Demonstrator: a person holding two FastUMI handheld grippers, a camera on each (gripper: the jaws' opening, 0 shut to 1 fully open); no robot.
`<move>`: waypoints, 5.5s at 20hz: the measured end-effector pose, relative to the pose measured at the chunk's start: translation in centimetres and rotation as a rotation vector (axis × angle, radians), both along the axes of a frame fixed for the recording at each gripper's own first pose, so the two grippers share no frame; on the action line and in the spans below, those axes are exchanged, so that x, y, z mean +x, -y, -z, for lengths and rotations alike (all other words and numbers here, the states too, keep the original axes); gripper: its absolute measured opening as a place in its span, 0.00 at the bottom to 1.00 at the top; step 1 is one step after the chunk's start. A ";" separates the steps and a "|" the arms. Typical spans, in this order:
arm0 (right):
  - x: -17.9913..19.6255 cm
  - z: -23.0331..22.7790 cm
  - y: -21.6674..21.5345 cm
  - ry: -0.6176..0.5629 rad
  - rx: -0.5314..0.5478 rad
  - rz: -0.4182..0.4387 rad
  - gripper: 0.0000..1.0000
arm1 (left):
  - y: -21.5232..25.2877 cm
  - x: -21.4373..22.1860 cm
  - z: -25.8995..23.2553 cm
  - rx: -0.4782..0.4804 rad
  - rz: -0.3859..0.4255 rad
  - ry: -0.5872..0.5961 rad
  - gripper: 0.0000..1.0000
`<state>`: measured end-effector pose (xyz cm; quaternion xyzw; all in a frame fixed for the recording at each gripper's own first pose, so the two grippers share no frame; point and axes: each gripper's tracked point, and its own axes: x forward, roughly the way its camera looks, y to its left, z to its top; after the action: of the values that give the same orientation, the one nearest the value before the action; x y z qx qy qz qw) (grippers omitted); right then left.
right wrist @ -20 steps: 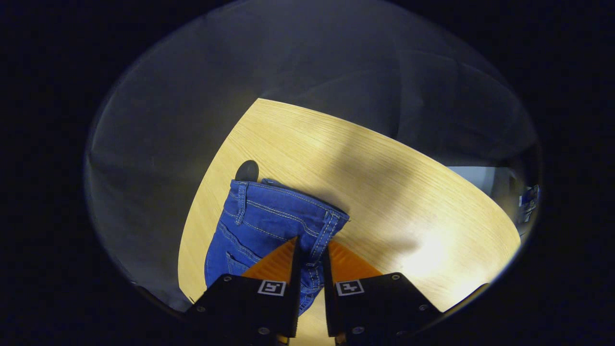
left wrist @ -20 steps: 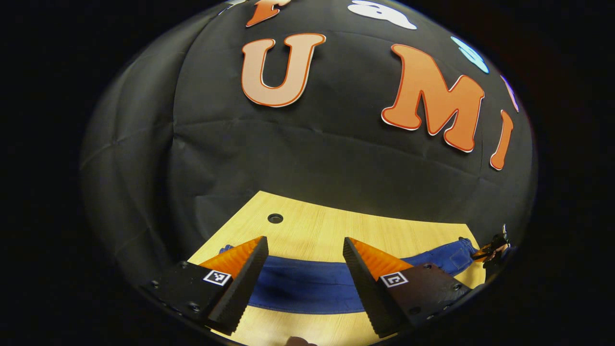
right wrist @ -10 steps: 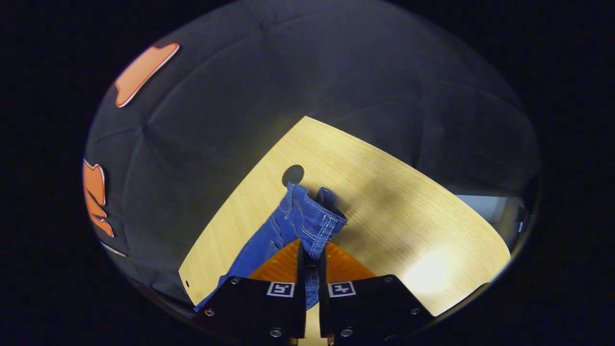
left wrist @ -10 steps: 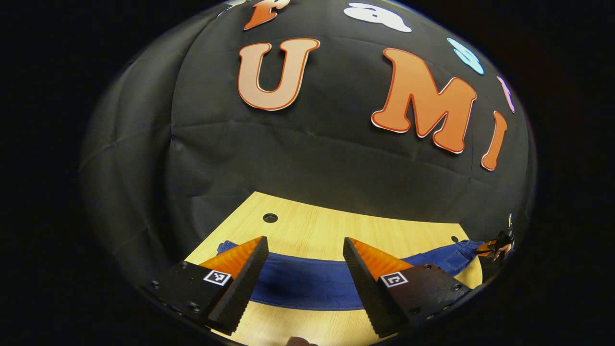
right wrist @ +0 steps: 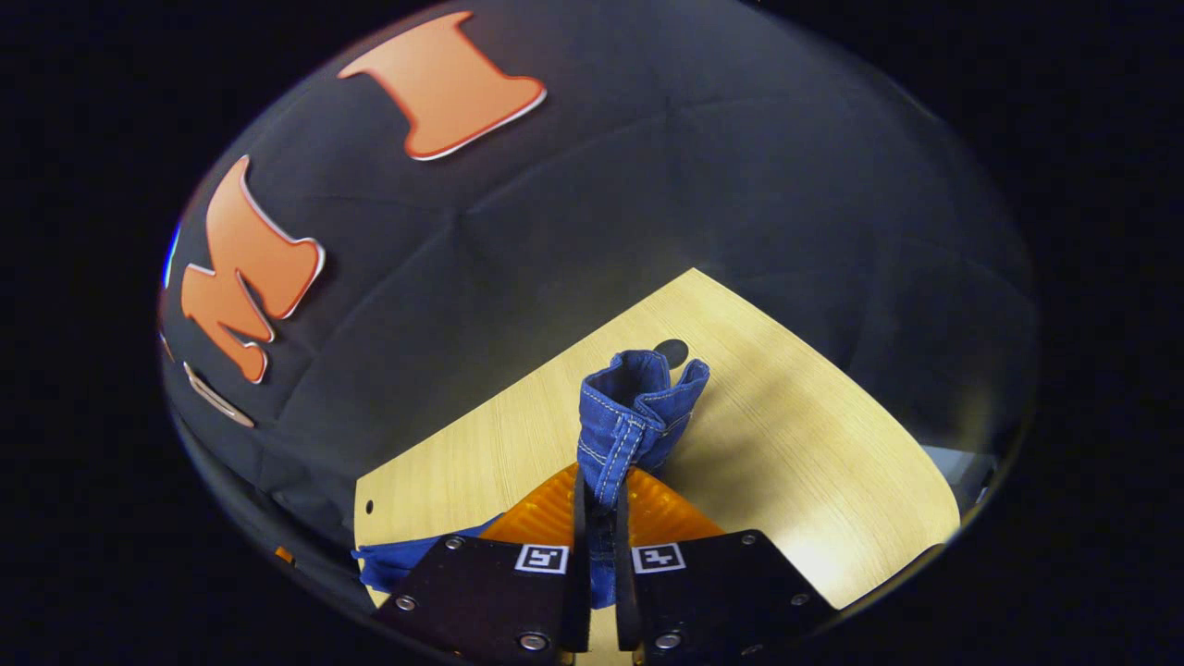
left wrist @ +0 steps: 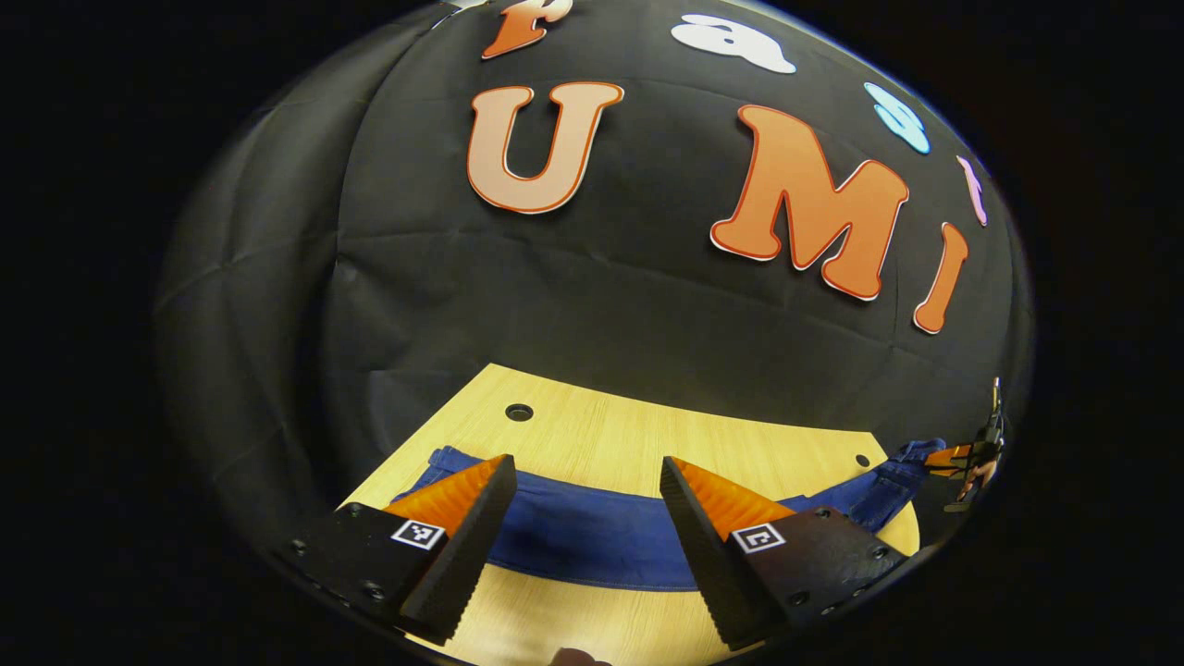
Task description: Grasp the waist and the cuffs of the jeans and fold them to make the two legs overlap; first hold the waist and fold one-third of the jeans toward the cuffs, then hold the cuffs and fold the remaining one-third in the same direction to finish folding.
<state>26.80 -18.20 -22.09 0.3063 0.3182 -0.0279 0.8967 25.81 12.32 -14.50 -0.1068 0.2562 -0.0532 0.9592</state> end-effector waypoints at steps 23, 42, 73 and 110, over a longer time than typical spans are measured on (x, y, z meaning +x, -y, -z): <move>-5.1 -3.4 -28.7 0.119 -0.242 -0.413 0.11 | -12.5 -2.0 6.5 -0.062 0.011 -0.066 0.96; -7.8 -0.2 -33.8 0.031 -0.235 -0.443 0.87 | -16.0 -2.0 21.3 -0.517 -0.237 -0.551 0.97; -9.8 -10.0 -19.5 0.185 -0.320 -0.166 0.95 | -13.9 4.0 27.3 -0.705 -0.330 -0.489 0.03; -7.6 -9.4 -4.0 0.290 -0.249 -0.149 0.96 | 38.6 -6.5 2.5 -0.136 0.666 -0.250 0.03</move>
<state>19.23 -14.24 -12.66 0.1698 0.2017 0.0436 0.9636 19.30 -26.32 -17.02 -0.0870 0.3879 -0.3663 0.8413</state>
